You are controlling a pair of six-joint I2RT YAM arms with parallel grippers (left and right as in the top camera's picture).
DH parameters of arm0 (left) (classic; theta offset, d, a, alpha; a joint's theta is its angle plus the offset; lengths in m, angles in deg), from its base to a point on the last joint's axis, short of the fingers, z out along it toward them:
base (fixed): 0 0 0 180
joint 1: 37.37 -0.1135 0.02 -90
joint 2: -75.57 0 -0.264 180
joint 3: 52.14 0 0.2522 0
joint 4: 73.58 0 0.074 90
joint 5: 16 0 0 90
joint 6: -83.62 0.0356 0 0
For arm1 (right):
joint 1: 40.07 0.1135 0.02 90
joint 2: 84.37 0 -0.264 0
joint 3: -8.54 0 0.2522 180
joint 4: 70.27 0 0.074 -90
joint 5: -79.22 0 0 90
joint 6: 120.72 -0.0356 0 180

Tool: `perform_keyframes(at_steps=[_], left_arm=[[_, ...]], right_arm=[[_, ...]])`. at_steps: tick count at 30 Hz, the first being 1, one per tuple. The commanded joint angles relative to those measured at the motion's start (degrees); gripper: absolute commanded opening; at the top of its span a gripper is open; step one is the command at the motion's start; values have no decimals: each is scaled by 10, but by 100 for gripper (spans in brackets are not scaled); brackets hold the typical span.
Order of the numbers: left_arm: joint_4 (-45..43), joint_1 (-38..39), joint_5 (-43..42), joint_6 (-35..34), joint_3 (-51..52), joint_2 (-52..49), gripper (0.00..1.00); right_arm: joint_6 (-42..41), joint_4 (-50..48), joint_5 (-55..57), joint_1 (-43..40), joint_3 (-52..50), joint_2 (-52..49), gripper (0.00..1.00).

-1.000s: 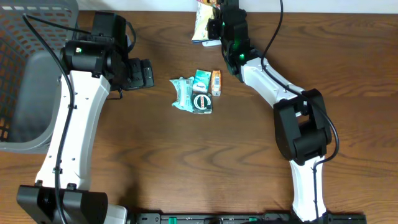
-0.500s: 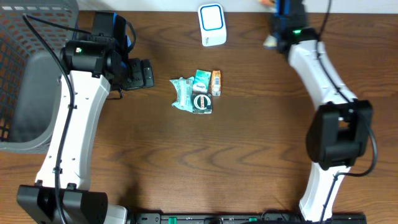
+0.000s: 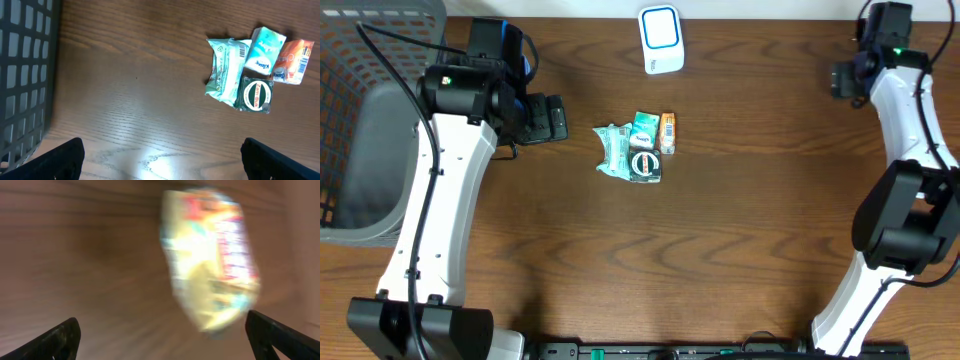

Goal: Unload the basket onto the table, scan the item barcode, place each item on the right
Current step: 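Reach back and grasp the orange juice box with the right gripper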

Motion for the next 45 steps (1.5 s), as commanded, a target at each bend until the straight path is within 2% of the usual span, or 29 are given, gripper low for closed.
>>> perform_keyframes(at_steps=[1,3,7,11,14,16,18,23,28,30,33,36,38,39,40,42,43,45], left_arm=[[2,-1,3,3,1,-4,98],[2,-1,3,3,1,-4,98],[2,-1,3,3,1,-4,98],[2,-1,3,3,1,-4,98],[2,-1,3,3,1,-4,98],[2,-1,3,3,1,-4,98],[2,-1,3,3,1,-4,98],[2,-1,3,3,1,-4,98],[2,-1,3,3,1,-4,98],[2,-1,3,3,1,-4,98],[2,-1,3,3,1,-4,97],[2,-1,3,3,1,-4,98],[2,-1,3,3,1,-4,98],[2,-1,3,3,1,-4,98],[2,-1,3,3,1,-4,98],[2,-1,3,3,1,-4,98],[2,-1,3,3,1,-4,98],[2,-1,3,3,1,-4,98]], right_arm=[[-71,3,-287,42,7,9,99],[-97,11,-417,65,6,9,99],[-105,47,-494,111,6,8,99],[-105,88,-432,183,-1,3,94],[-117,85,-390,224,-13,0,97],[-154,78,-354,255,-18,-2,92],[-186,78,-314,275,-18,-5,78],[-216,62,-250,312,-33,-8,68],[-253,-1,-224,337,-85,-8,69],[-273,-28,-223,342,-106,-8,75],[-276,-65,-214,349,-139,-8,73],[-276,-93,-188,351,-166,-8,62],[-276,-105,-163,351,-183,-8,39],[-276,-106,-161,351,-186,-8,36],[-275,-105,-161,351,-188,-8,19],[-271,-104,-132,350,-187,-7,4],[-268,-101,-118,350,-184,-6,1],[-255,-70,-61,350,-167,-1,1]])
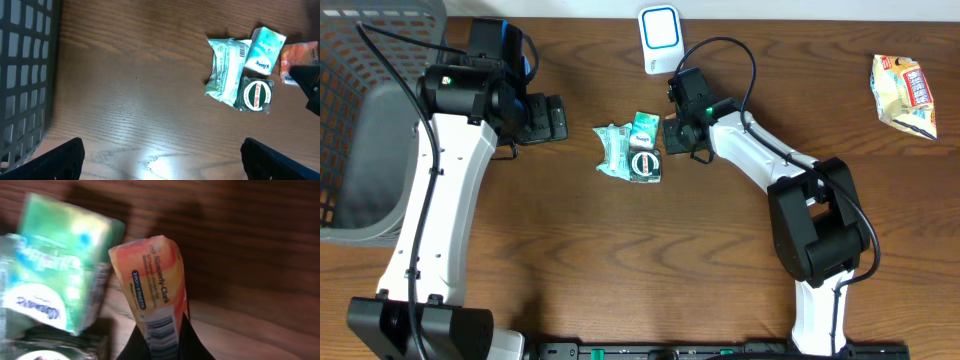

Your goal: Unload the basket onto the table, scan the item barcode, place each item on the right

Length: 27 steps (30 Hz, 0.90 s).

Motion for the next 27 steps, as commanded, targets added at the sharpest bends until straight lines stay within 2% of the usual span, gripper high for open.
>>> perform_keyframes(at_steps=[1,7,12,18,19,20,21,22,23,25,27], left_arm=[[2,-1,3,3,1,-4,98],[2,-1,3,3,1,-4,98],[2,-1,3,3,1,-4,98],[2,-1,3,3,1,-4,98],[2,-1,3,3,1,-4,98],[2,-1,3,3,1,-4,98],[2,-1,3,3,1,-4,98],[2,-1,3,3,1,-4,98],[2,-1,3,3,1,-4,98],[2,-1,3,3,1,-4,98],[2,-1,3,3,1,-4,98]], right_arm=[[19,45,126,3,26,5,1],[20,134,356,4,55,18,1],[20,137,380,2,7,5,1],[18,99,364,10,-67,-4,28],[18,103,345,16,-67,-4,49],[18,104,339,18,-66,-3,54],[18,117,317,26,-60,3,66],[17,127,304,29,-54,9,69],[17,137,287,34,-43,20,76],[18,151,256,35,-17,44,99],[18,159,222,30,16,76,99]])
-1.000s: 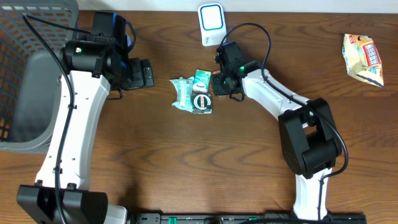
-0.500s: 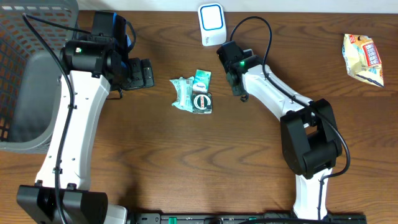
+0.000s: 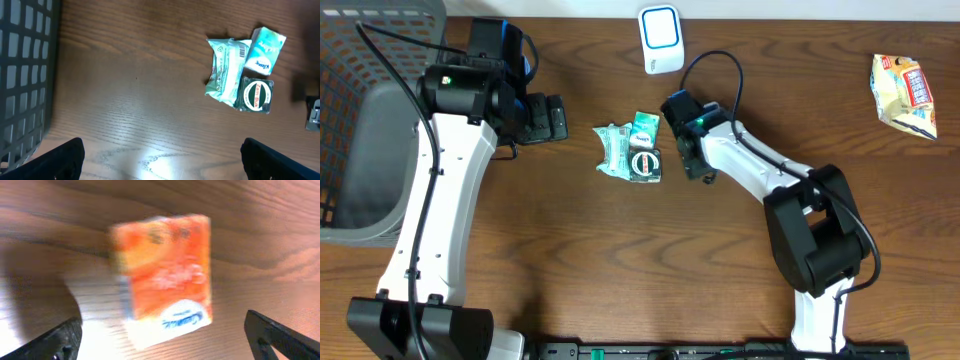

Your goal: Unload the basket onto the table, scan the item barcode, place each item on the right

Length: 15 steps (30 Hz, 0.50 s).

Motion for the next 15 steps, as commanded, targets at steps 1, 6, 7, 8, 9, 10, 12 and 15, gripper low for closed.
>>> perform_keyframes(at_steps=[1,6,7,8,9,10,12,15], left_arm=[[2,-1,3,3,1,-4,98],[2,-1,3,3,1,-4,98],[2,-1,3,3,1,-4,98],[2,-1,3,3,1,-4,98],[2,-1,3,3,1,-4,98],[2,-1,3,3,1,-4,98],[2,-1,3,3,1,-4,98],[2,-1,3,3,1,-4,98]], right_arm=[[-3,6,-78,-9,56,63,99],[22,-9,-180,-75,68,89,99],[41,-10,-228,-104,67,85,99],[59,-10,-277,-129,67,79,98],[76,-10,-319,-146,67,73,95],[99,-10,-374,-170,67,62,90],[129,-8,-447,-200,66,42,83],[143,-2,-513,-240,66,-6,77]])
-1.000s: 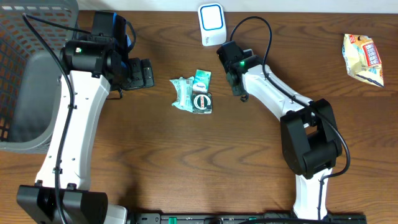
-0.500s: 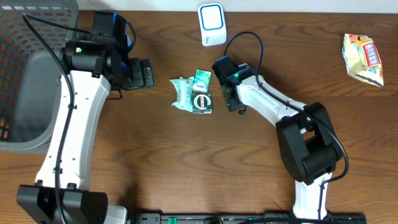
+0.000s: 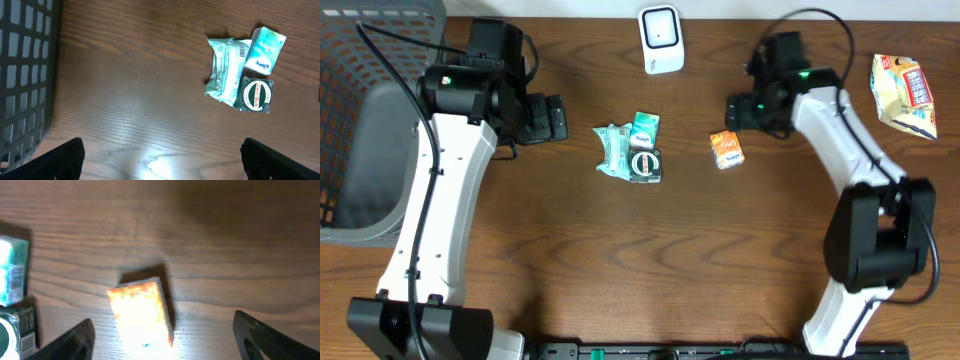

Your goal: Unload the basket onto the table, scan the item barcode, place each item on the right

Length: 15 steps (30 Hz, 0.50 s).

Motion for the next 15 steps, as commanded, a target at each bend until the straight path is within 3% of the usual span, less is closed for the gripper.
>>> perform_keyframes(at_steps=[1,7,10,13,15], left_arm=[[2,-1,3,3,1,-4,98],[2,-1,3,3,1,-4,98],[2,-1,3,3,1,-4,98],[2,-1,3,3,1,-4,98],[2,-1,3,3,1,-4,98]], right_arm=[[47,7,-152,-27,-3,-61,74],[77,9,-240,-44,-3,-131,68],[77,13,-238,-41,-3,-145,58],[74,18,-238,-41,-3,-147,28],[46,19,-235,-41,-2,-142,3]])
